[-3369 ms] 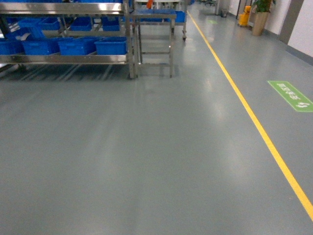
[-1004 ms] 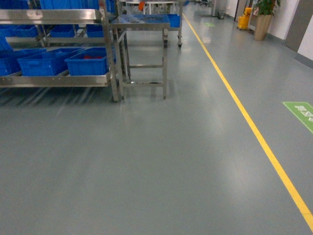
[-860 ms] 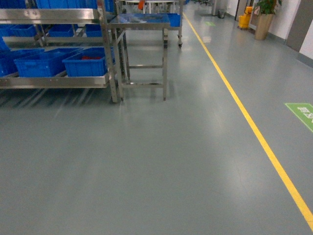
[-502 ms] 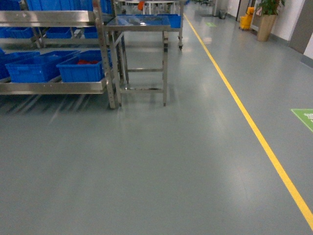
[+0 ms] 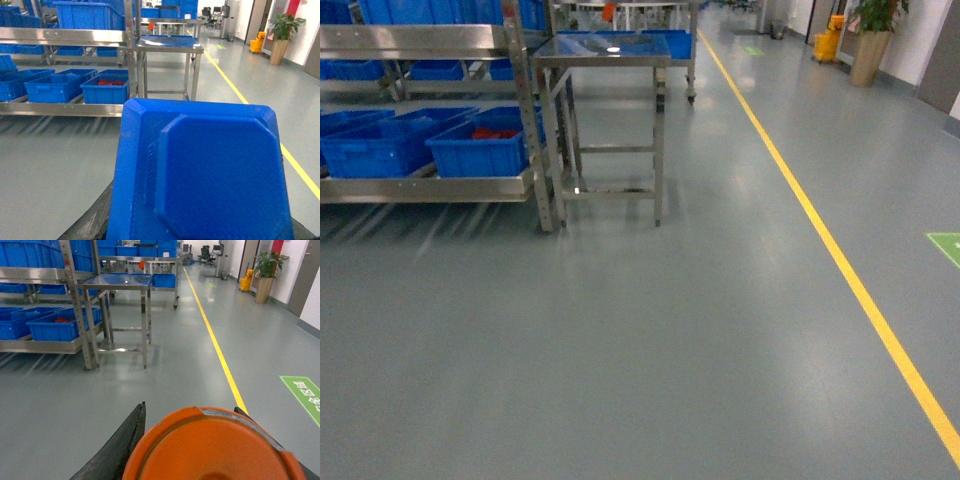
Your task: Sort blue parts and orange caps into right shelf containers
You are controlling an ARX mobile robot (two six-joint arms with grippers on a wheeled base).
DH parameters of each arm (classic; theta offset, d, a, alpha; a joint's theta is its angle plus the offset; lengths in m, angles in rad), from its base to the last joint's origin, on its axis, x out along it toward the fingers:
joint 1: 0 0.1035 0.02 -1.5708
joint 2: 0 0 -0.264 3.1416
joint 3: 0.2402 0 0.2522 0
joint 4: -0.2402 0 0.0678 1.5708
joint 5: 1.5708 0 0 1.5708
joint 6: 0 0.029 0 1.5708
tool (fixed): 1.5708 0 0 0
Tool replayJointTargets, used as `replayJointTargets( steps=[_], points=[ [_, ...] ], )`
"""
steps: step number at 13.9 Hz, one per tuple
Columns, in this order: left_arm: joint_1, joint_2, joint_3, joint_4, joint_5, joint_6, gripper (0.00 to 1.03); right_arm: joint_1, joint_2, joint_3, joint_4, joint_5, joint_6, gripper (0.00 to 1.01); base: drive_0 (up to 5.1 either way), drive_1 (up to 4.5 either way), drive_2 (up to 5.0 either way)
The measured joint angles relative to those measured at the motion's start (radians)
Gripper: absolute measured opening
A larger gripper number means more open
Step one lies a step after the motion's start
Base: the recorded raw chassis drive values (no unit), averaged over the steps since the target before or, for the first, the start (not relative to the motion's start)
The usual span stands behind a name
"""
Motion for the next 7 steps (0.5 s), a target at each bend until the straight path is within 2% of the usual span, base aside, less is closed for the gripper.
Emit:
replayJointTargets(
  steps=[7],
  points=[
    [0.000,0.000,0.000,0.001,-0.001,0.000,0.44,0.000,0.000,0.000,0.004,0.000,0.000,0.45,0.0,4.28,-4.3]
  ],
)
